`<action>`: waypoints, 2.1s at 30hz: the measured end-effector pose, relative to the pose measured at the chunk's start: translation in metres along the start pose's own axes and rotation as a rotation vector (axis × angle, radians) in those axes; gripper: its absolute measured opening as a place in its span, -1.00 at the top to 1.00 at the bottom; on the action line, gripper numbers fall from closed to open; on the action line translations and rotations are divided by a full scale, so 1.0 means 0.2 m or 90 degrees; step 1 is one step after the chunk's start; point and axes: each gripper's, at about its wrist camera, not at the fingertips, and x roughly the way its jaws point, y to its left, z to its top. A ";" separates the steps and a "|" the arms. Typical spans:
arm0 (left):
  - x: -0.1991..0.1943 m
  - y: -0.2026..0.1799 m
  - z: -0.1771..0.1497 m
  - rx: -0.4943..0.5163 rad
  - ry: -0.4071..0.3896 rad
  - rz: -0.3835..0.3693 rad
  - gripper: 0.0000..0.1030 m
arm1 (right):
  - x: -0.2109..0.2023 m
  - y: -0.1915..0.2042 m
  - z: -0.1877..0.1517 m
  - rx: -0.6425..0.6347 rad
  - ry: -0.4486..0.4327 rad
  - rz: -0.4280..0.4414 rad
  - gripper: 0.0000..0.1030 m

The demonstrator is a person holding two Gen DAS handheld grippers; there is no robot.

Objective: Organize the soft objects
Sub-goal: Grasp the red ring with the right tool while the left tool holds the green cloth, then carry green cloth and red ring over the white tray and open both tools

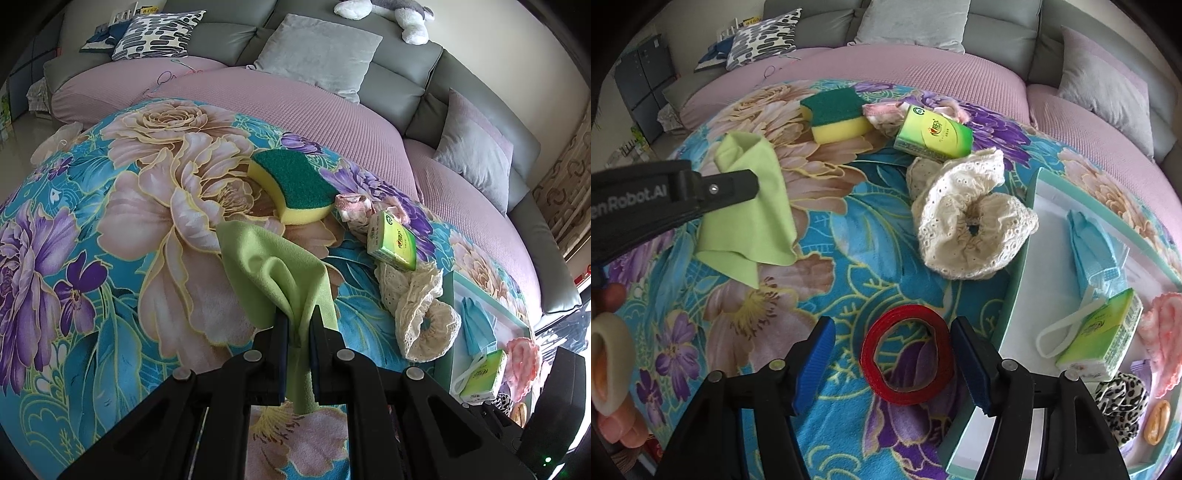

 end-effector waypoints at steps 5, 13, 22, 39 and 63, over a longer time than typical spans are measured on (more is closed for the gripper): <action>0.01 0.00 0.00 0.000 0.003 0.002 0.81 | 0.01 0.00 -0.01 -0.001 0.007 -0.010 -0.02; 0.02 0.00 0.00 0.003 0.006 0.005 0.81 | 0.01 0.01 -0.01 -0.017 0.006 -0.028 0.01; -0.05 -0.01 0.01 0.005 -0.021 0.001 0.81 | -0.07 -0.03 0.00 0.008 -0.029 -0.011 0.02; -0.25 -0.26 0.03 0.080 -0.107 -0.055 0.81 | -0.43 -0.26 -0.01 0.112 -0.168 -0.003 0.02; 0.01 -0.92 -0.22 0.287 -0.043 -0.214 0.80 | -0.59 -0.94 -0.29 0.361 -0.193 -0.128 0.02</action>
